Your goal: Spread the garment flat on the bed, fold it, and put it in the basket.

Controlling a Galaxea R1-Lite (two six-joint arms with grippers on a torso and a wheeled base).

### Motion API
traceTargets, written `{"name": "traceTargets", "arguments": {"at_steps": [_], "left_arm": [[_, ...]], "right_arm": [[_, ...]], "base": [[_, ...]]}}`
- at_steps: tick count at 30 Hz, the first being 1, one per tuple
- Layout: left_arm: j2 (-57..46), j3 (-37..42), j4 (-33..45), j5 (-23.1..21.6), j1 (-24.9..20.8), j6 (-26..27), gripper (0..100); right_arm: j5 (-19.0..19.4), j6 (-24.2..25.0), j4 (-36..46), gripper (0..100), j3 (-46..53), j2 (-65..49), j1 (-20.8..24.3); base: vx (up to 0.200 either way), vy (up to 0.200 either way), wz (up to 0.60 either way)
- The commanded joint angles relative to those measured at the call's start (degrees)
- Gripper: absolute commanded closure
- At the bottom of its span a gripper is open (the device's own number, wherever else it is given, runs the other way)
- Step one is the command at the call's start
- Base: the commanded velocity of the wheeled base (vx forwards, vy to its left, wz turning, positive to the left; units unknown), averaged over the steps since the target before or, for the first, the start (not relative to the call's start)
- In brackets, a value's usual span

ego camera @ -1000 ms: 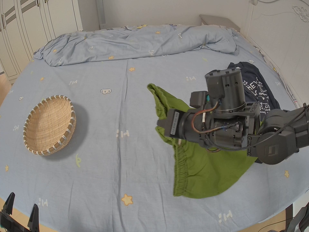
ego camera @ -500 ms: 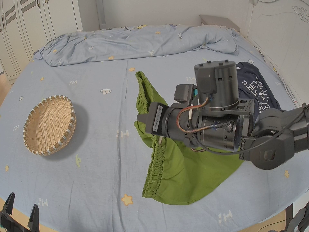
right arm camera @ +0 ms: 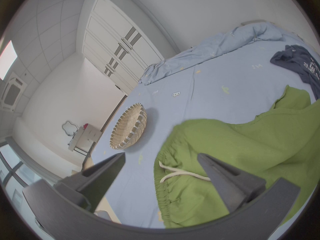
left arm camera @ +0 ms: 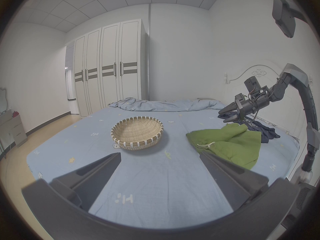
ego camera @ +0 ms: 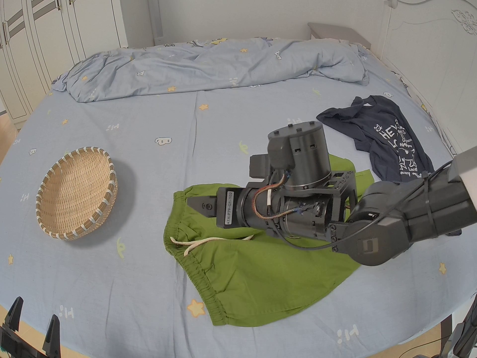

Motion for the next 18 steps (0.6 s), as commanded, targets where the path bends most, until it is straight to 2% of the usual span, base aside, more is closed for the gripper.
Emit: {"name": "traceTargets", "arguments": {"at_steps": [1,6,11,12,13,14,18], "left_arm": [[-0.93,0.92,0.00,0.02,0.00,-0.01,0],[-0.93,0.92,0.00,-0.07,0.00,-0.01,0],[-0.93,0.92,0.00,-0.07,0.00,0.07,0],[-0.93,0.92,0.09,-0.07,0.00,0.16,0],[-0.93,0.92,0.09,-0.07,0.00,0.16,0],[-0.93,0.92,0.00,-0.07,0.00,0.34,0],[-0.93,1.01,-0.09,0.02,0.00,1.39,0]], "right_arm": [[0.00,-1.37,0.10,0,-0.48,2.18,0.17],[-0.43,-1.28,0.54,0,1.19,0.86,-0.80],[-0.26,-1.37,0.54,0,6.37,-5.29,-5.37],[-0.08,-1.37,0.71,0,8.92,-8.10,-7.48],[-0.08,-1.37,0.71,0,8.92,-8.10,-7.48],[-0.08,-1.46,0.62,0,11.91,-10.39,-9.59],[-0.08,-1.55,0.54,0,16.39,-13.82,-12.40]], "base": [[0.000,0.000,0.00],[0.000,0.000,0.00],[0.000,0.000,0.00],[0.000,0.000,0.00],[0.000,0.000,0.00],[0.000,0.000,0.00],[0.000,0.000,0.00]]}}
